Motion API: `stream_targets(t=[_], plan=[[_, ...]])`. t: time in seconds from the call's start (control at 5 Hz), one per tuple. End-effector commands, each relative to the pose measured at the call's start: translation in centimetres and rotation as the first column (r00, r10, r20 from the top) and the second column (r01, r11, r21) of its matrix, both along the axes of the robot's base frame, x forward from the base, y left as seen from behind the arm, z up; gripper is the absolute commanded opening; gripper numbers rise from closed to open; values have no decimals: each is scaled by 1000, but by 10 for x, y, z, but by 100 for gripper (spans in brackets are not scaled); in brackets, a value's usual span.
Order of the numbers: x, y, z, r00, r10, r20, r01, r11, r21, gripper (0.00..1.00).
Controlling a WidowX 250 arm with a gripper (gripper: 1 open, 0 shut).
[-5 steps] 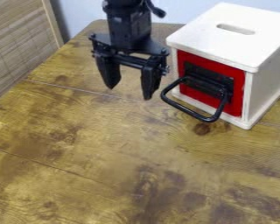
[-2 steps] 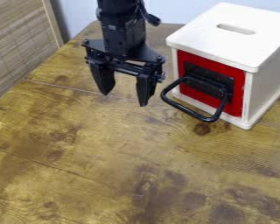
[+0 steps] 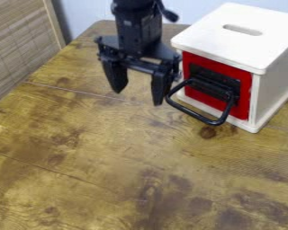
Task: Close the drawer
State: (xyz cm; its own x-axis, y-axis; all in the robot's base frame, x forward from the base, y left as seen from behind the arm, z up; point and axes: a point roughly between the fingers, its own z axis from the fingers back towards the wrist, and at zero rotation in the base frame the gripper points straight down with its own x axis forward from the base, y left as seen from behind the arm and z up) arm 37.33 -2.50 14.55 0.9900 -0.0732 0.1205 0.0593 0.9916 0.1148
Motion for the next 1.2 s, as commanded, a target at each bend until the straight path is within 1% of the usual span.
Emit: stream_targets(t=[0.0,0.2,0.4,0.6,1.0], plan=[[13,-9,18,994,-58,89,58,998,1,100],[21,-12,14,992,-93,89,93,996,4,100],[21,-7,15,995,-36,88,36,999,4,100],[19,-2,15,996,17,87,-18,1000,5,100],[18,-3,16,995,40,92,-40,999,6,100]])
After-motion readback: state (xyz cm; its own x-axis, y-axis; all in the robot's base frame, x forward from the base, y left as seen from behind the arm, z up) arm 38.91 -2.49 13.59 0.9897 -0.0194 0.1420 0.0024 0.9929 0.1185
